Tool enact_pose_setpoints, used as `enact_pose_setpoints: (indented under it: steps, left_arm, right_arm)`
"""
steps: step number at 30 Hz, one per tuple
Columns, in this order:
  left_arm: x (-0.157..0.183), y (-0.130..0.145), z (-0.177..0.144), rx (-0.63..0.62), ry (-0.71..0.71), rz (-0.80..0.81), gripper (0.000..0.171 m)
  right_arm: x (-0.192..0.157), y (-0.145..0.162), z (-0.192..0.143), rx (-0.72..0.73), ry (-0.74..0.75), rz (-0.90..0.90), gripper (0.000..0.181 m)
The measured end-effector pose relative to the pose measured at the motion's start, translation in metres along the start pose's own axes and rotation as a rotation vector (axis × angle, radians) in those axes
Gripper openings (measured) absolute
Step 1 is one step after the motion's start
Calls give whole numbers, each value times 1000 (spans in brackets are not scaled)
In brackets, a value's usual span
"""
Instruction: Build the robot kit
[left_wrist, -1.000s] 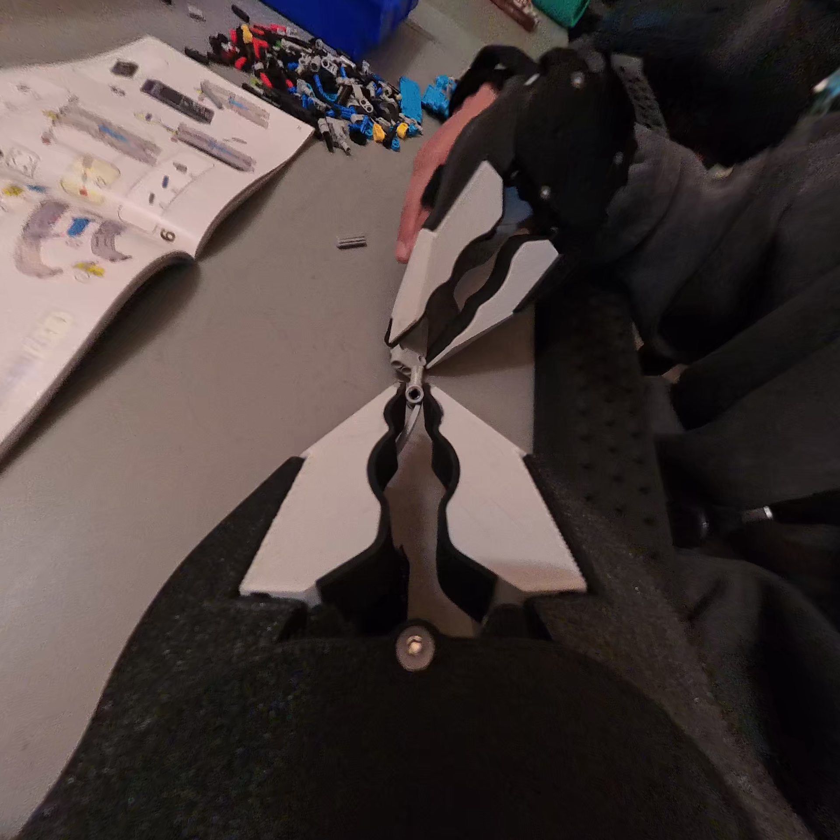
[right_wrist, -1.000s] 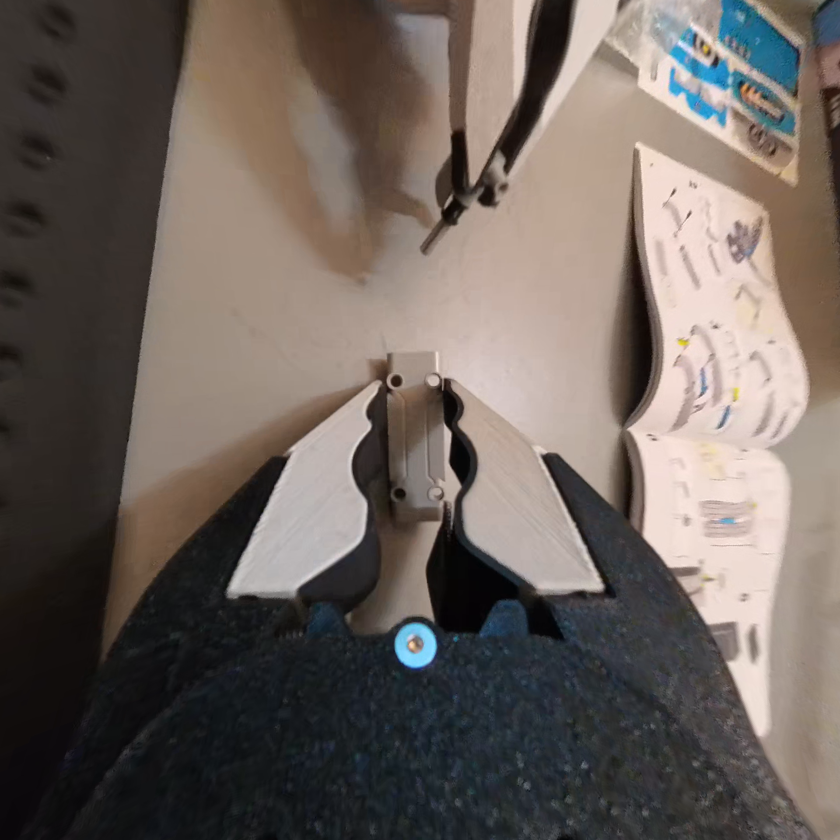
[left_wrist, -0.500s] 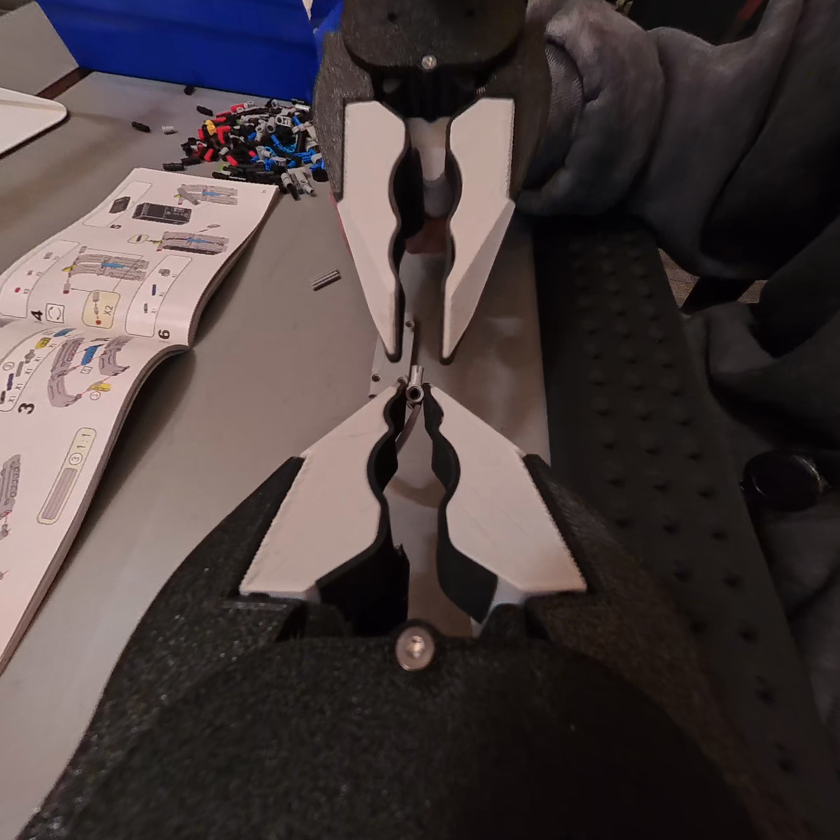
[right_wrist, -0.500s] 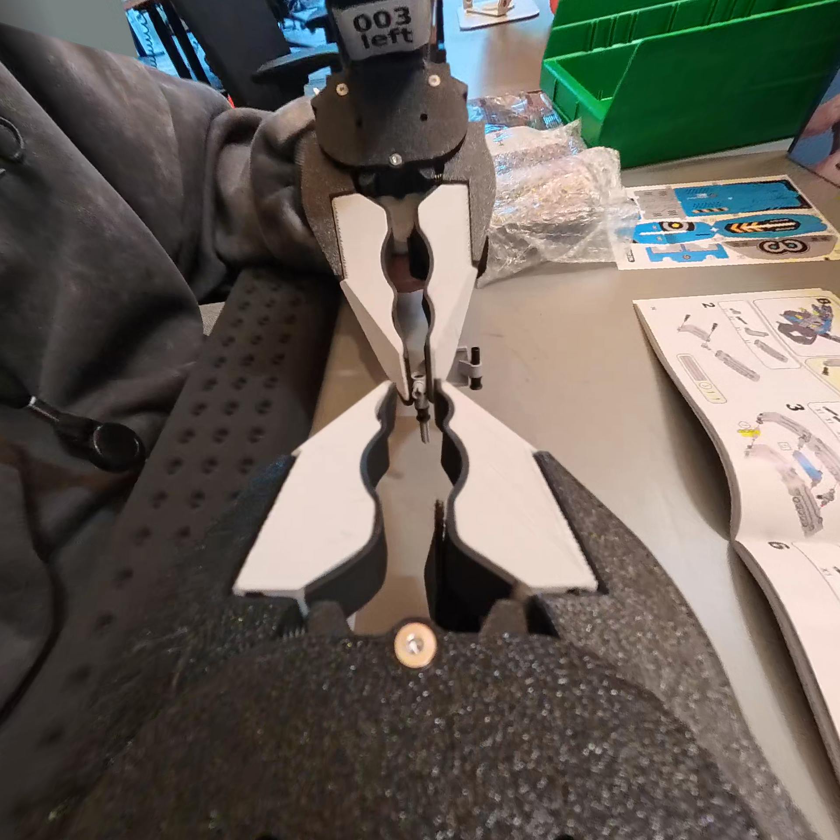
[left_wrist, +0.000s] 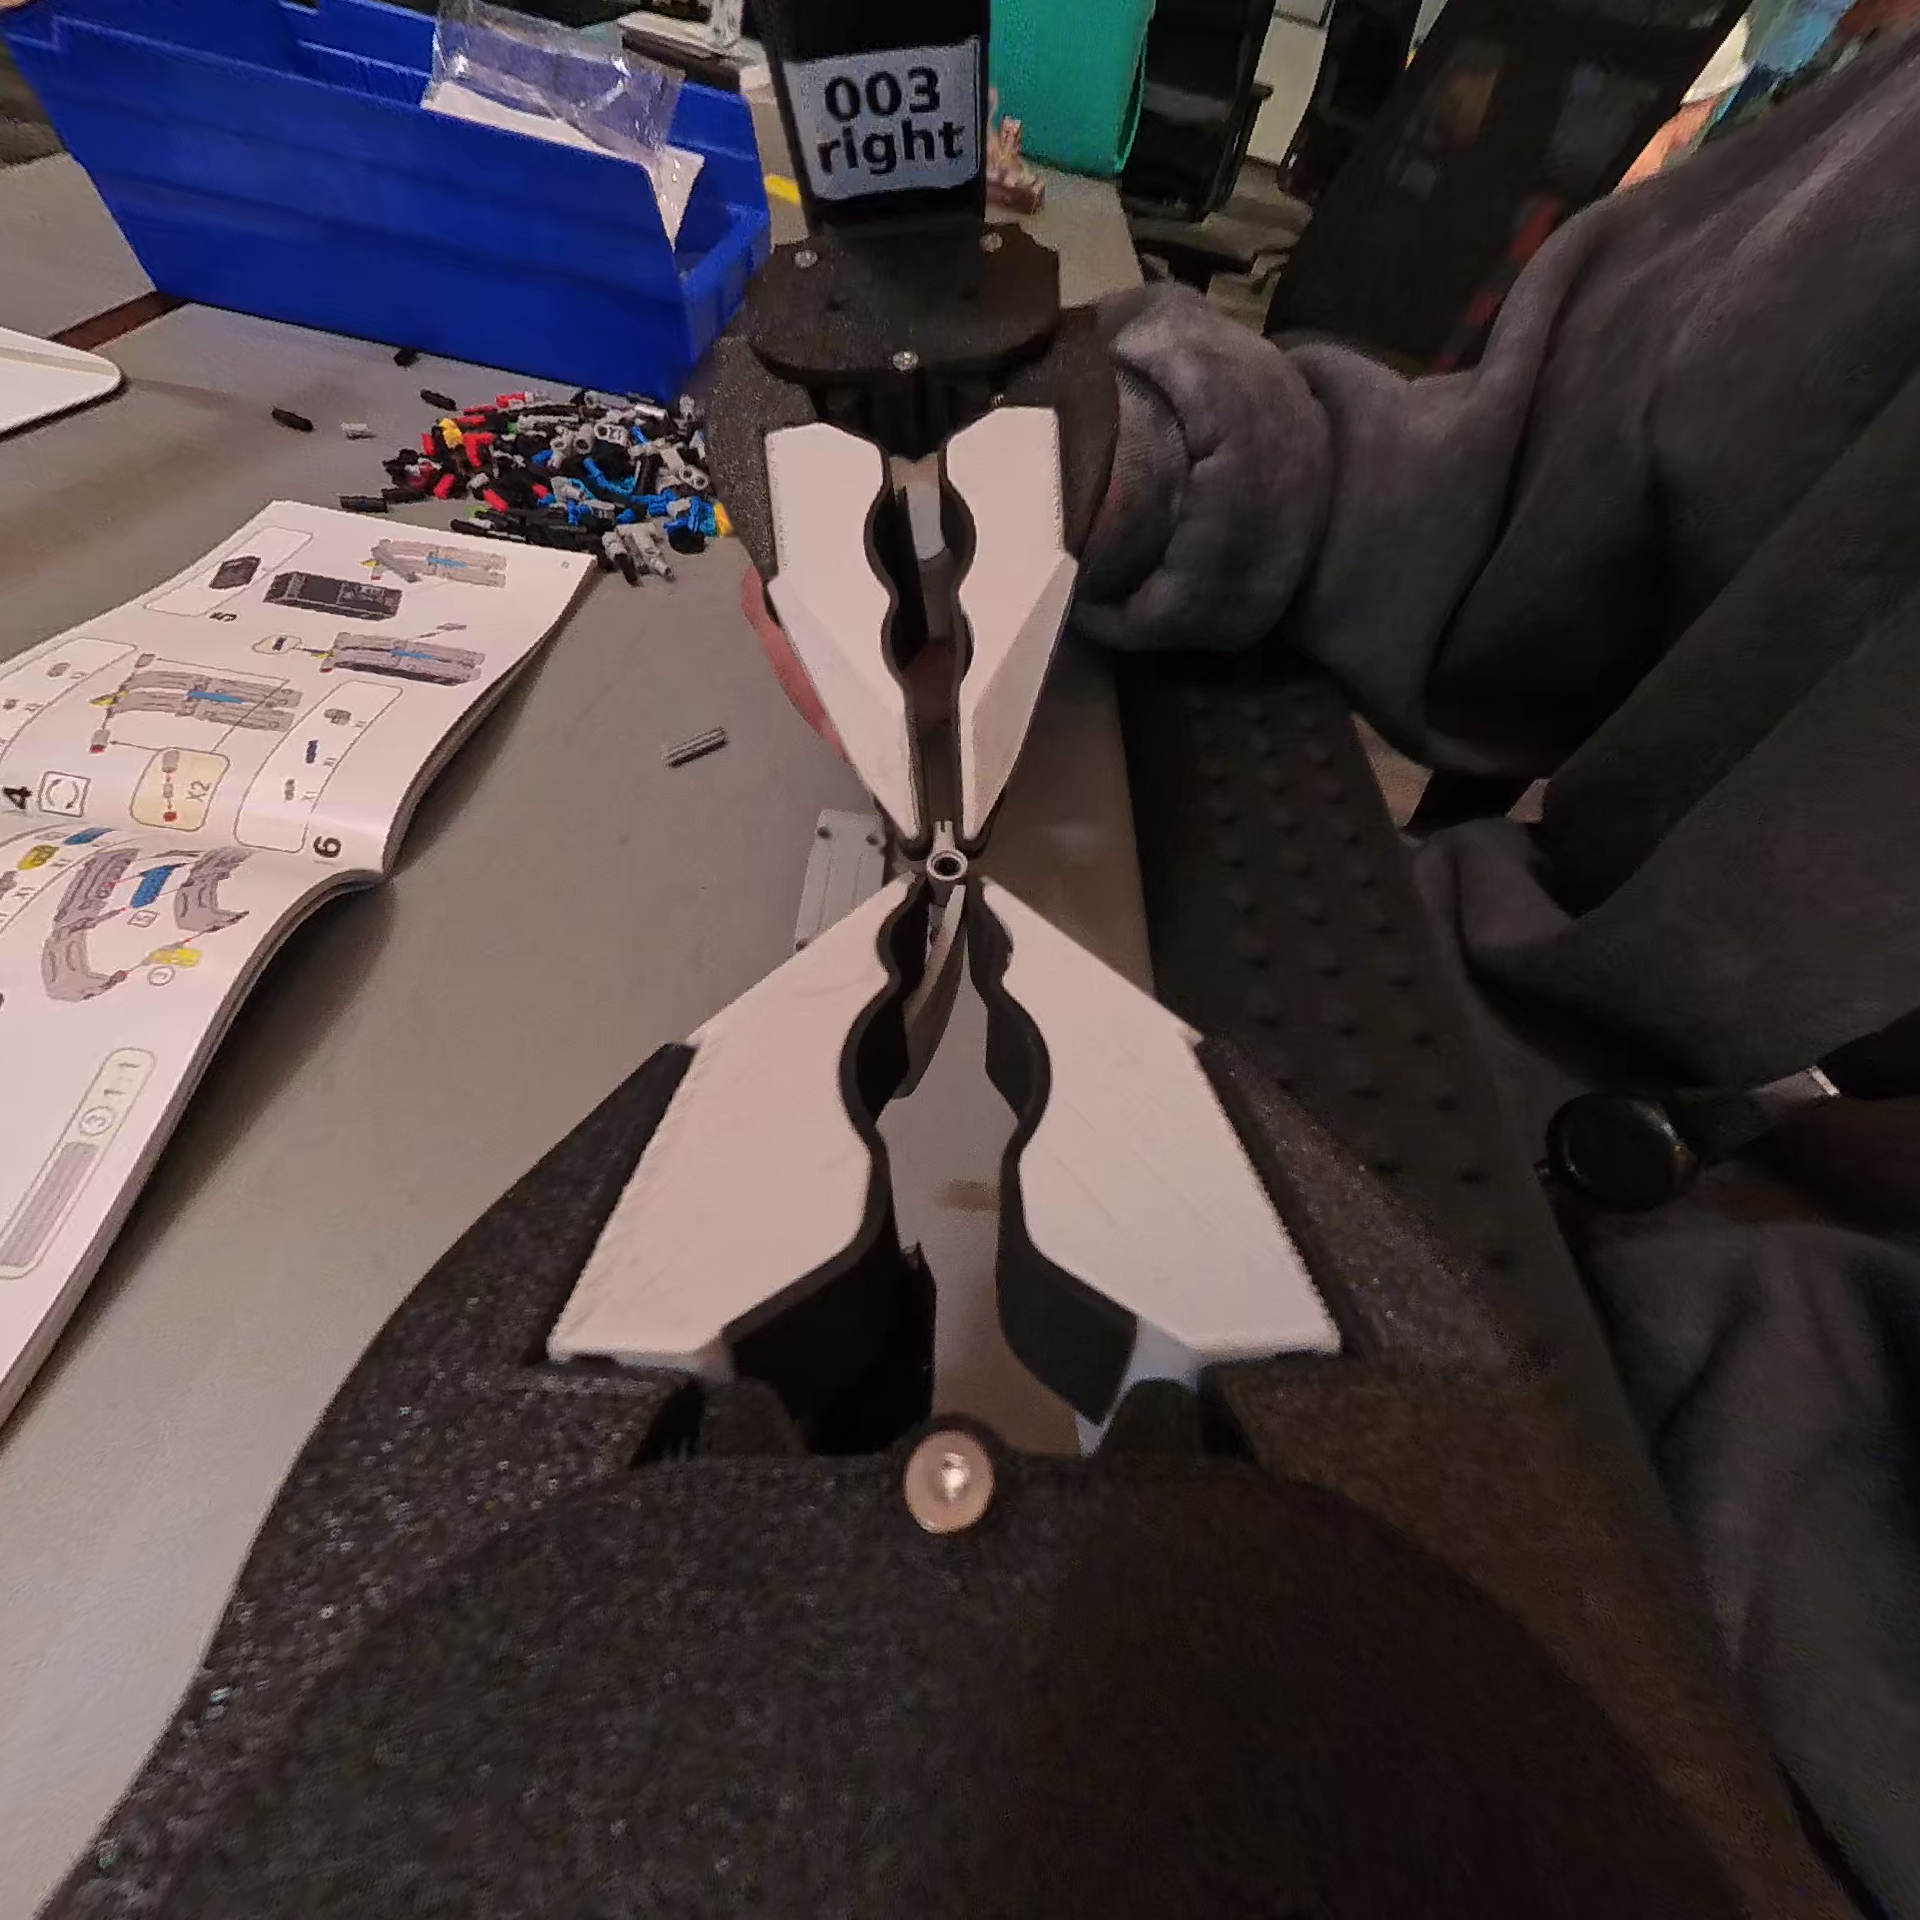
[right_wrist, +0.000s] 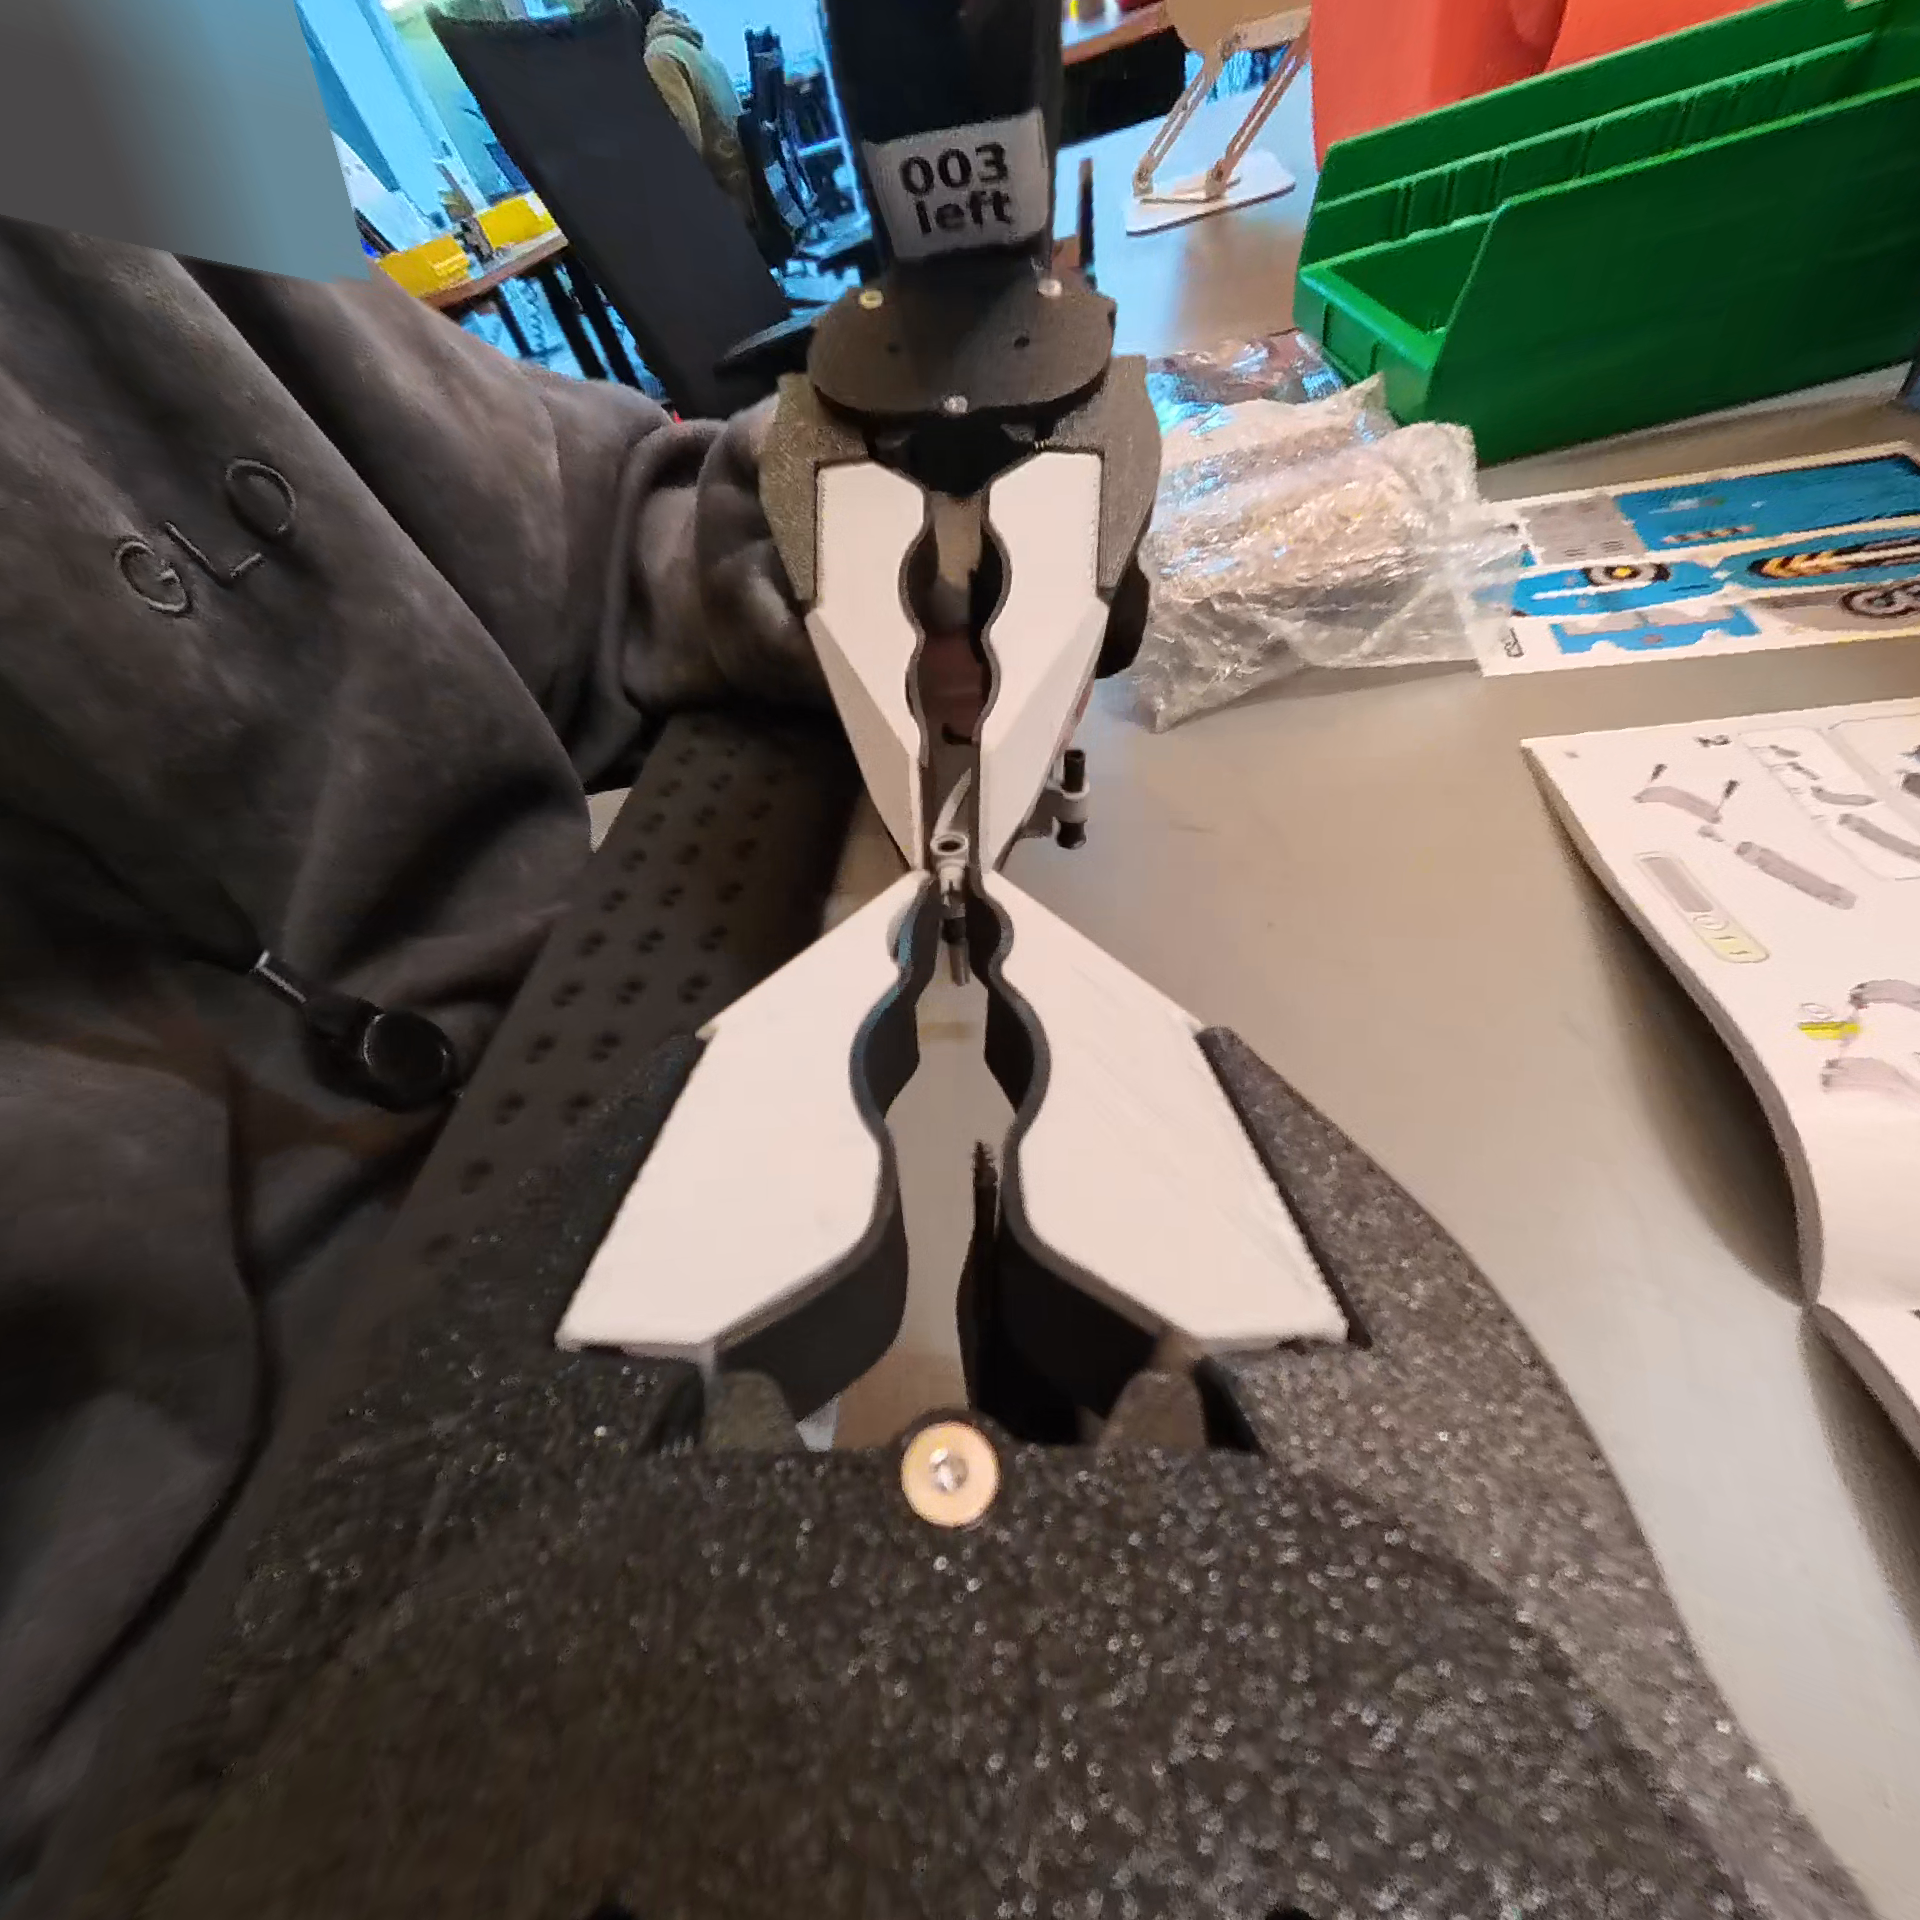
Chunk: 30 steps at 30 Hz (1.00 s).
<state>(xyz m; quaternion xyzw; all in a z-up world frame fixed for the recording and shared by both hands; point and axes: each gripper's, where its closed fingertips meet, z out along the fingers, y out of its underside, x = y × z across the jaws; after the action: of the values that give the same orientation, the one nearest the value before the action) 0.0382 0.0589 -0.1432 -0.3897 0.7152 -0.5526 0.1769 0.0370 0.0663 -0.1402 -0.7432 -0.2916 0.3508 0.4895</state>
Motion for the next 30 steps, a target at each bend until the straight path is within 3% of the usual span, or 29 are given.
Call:
enact_pose_setpoints:
  steps: [2, 4, 6, 8, 13, 16, 21, 24, 28, 30]
  left_arm:
    - [-1, 3, 1, -17, 5, -17, 6]
    - [-7, 6, 0, -32, -17, -39, 6]
    - [-15, 14, 0, -70, -55, -58, 6]
    - [-17, 16, 0, -77, -55, -88, 6]
    - [-21, 25, 3, -101, -34, -201, 6]
    - [-20, 24, 2, -88, -5, -275, 6]
    - [-22, 24, 0, -63, 32, -381, 6]
    - [-23, 29, 1, -76, 44, -442, 6]
    - [-27, 28, -1, -45, 67, -513, 5]
    - [-27, 26, -4, -28, 83, -533, 5]
  right_arm:
    - [2, 5, -1, -27, 0, 24, 5]
    - [18, 15, -11, -91, 56, 70, 29]
    - [31, 45, -23, -264, 138, 32, 44]
    - [38, 69, -29, -397, 232, -79, 44]
    - [40, 92, -11, -505, 230, -94, 37]
    - [43, 90, -10, -488, 240, -95, 26]
    - [43, 90, -9, -511, 233, -131, 22]
    - [45, 80, -4, -524, 312, -325, 21]
    - [32, 28, 6, -392, 438, -605, 21]
    - [31, 28, 7, -423, 470, -711, 22]
